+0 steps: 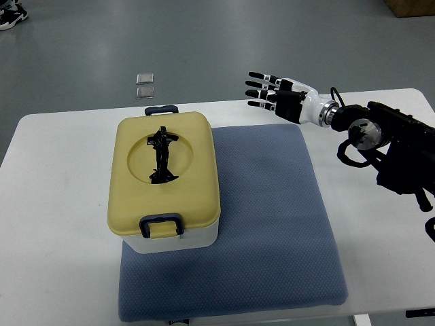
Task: Open white storage box with right hand
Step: 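Move the right hand over the yellow lid toward its black top handle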
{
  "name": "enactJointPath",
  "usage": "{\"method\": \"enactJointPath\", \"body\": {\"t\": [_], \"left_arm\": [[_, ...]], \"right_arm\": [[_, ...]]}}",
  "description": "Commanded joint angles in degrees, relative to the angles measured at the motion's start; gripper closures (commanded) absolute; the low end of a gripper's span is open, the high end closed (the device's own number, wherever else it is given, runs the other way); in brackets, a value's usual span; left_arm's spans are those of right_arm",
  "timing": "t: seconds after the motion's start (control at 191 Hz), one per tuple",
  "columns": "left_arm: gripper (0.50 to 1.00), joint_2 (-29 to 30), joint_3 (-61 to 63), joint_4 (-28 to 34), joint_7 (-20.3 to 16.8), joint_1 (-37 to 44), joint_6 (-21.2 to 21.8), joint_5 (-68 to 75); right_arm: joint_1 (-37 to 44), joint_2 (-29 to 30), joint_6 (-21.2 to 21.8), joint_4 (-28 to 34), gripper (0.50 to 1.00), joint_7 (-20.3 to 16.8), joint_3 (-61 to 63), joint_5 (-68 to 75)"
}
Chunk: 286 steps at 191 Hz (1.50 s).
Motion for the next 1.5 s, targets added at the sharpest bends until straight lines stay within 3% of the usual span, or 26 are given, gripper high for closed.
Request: {"method": "enactJointPath", "body": {"t": [0.0,0.655,1.032,1.258,1.494], "left_arm": [[0.500,0.0,0.0,0.0,0.0,0.3,0.0,0.1],[0.500,0.0,-0.5,0.4,-0.1,0.0,0.8,-0.2],[0.500,0.0,-0.3,0.6,-0.1,0.0,0.8,-0.2],[0.500,0.0,-0.3,0.6,-0.1,0.0,0.8,-0.2],[0.500,0.0,-0.3,0.6,-0.1,0.0,0.8,-0.2]], "right_arm": [[0.0,0.0,-0.1,0.0,0.574,0.0,0.0,0.0],[1.7,-0.2,-1.3,0.0,0.574,0.7,-0.5,-4.7],[5.9,-0.1,2.6,0.1,0.574,1.0,-0.5,-10.6],[8.6,-0.9,4.3,2.6,0.574,5.1,-0.7,-18.3],[11.2,-1.9,4.3,6.8,0.574,13.0,-0.6,-34.2]]}}
